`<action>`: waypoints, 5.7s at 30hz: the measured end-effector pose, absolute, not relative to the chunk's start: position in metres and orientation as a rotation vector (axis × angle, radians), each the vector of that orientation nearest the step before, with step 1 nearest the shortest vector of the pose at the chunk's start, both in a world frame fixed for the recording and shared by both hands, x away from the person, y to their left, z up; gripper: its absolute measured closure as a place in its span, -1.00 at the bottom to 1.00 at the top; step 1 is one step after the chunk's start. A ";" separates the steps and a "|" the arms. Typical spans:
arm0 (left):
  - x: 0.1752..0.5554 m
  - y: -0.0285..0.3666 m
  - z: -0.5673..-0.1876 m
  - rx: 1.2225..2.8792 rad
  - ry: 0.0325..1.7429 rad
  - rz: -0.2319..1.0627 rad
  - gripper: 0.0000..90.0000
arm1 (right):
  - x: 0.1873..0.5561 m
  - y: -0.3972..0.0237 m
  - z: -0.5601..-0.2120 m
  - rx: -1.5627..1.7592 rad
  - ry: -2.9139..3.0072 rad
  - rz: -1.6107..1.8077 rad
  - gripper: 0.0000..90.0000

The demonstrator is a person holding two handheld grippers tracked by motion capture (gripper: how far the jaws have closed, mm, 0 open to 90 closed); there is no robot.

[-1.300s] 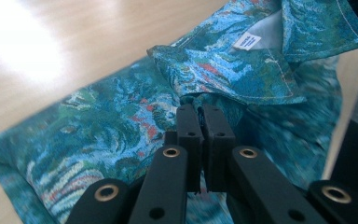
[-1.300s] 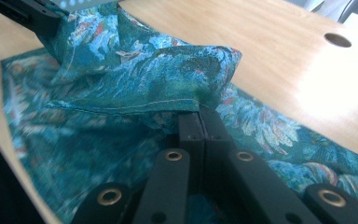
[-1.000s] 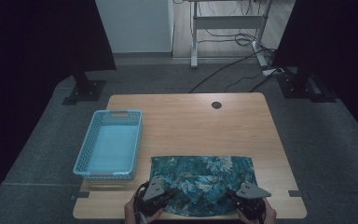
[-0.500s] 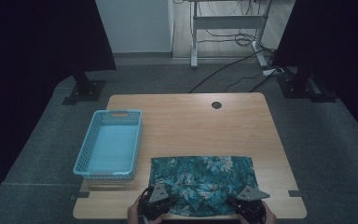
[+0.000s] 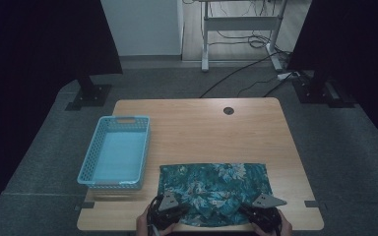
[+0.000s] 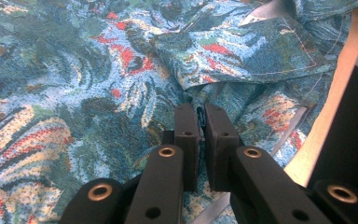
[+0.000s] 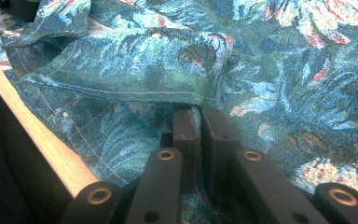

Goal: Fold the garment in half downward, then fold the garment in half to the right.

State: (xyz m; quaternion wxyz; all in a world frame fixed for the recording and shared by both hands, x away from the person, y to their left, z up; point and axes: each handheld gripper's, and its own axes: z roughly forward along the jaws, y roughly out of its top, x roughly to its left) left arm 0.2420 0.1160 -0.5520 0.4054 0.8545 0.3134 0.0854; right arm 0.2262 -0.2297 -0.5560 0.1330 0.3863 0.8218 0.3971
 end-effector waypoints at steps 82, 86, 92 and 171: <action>0.300 0.055 -0.531 2.049 0.790 0.167 -0.26 | 0.262 -0.282 -0.546 1.221 2.174 1.179 -0.48; 0.298 0.062 -0.527 2.042 0.806 0.160 -0.33 | 0.256 -0.273 -0.543 1.185 2.190 1.200 -0.48; 0.289 0.074 -0.531 2.055 0.846 0.166 -0.38 | 0.247 -0.260 -0.540 1.133 2.226 1.222 -0.50; 0.320 0.126 -0.530 1.983 1.046 0.212 -0.46 | 0.226 -0.227 -0.544 0.987 2.295 1.166 -0.51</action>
